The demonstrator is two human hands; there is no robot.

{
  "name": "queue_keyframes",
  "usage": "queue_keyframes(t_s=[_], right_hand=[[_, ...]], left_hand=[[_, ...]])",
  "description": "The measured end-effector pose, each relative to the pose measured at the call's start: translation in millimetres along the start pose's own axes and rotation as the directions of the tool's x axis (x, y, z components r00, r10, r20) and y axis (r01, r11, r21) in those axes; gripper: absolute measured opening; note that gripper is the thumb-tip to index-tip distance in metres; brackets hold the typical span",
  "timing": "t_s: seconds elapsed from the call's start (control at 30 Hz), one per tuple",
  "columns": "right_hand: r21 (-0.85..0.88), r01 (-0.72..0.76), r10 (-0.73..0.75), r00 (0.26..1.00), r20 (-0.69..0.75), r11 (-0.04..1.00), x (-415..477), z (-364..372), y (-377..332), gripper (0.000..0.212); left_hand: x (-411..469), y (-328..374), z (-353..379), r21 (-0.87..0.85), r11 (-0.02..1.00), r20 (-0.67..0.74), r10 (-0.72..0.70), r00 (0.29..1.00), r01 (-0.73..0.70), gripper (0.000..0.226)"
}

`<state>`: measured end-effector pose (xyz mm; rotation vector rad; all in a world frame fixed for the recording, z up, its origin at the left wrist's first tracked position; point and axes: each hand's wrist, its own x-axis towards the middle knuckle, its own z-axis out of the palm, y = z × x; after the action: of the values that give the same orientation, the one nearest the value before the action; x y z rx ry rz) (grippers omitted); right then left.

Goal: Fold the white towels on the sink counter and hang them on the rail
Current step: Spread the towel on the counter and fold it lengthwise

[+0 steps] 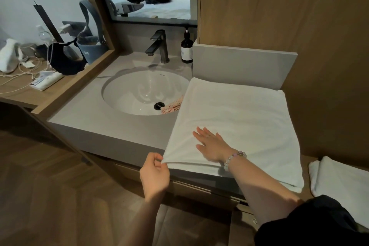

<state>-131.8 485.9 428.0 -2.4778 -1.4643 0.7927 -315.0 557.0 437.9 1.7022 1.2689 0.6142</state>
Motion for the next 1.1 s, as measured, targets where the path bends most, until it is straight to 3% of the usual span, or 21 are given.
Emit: queue_keyframes(t_s=[0.13,0.27,0.37,0.47,0.53,0.6,0.7,0.77,0.8,0.93,1.1], right_hand=[[-0.066,0.010,-0.012,0.999,-0.032,0.998,-4,3,-1,0.053],[-0.106,0.014,-0.019,0.999,-0.043,0.994,-7,3,-2,0.053],[-0.115,0.003,-0.010,0.998,-0.059,0.993,-8,3,-2,0.054],[0.042,-0.007,0.012,0.993,-0.115,0.999,-16,1,-2,0.062],[0.199,-0.027,0.078,0.964,-0.254,0.980,-30,0,6,0.065],[0.264,-0.103,0.218,0.864,-0.453,0.959,-52,0,22,0.064],[0.432,-0.336,0.547,0.553,-0.629,0.837,-97,6,57,0.054],[0.611,-0.426,0.745,0.378,-0.549,0.667,-126,16,79,0.050],[0.688,-0.439,0.815,0.347,-0.464,0.578,-138,22,86,0.052],[0.925,-0.266,0.900,0.411,-0.145,0.271,-160,40,99,0.057],[0.960,-0.183,0.894,0.433,-0.116,0.214,-166,49,104,0.036]], left_hand=[[-3,1,4,-0.075,0.997,0.073,0.028,0.997,-0.022,0.011],[-2,0,0,-0.024,0.985,0.141,0.173,0.975,-0.171,0.014],[-3,4,1,-0.028,0.986,0.141,0.164,0.976,-0.162,0.010],[-2,6,1,-0.019,0.993,0.141,0.114,0.983,-0.113,0.009],[2,4,-1,-0.031,0.998,0.213,0.066,0.975,-0.060,0.022],[6,-3,-4,-0.093,0.994,0.312,-0.031,0.950,0.063,0.033],[13,-14,-6,-0.250,0.936,0.352,-0.150,0.924,0.247,0.026],[16,-17,-3,-0.276,0.923,0.333,-0.172,0.927,0.270,0.026],[17,-17,0,-0.285,0.920,0.327,-0.170,0.930,0.268,0.026],[19,-10,7,-0.274,0.926,0.307,-0.171,0.936,0.259,0.025],[19,-11,10,-0.242,0.938,0.302,-0.172,0.938,0.250,0.028]])
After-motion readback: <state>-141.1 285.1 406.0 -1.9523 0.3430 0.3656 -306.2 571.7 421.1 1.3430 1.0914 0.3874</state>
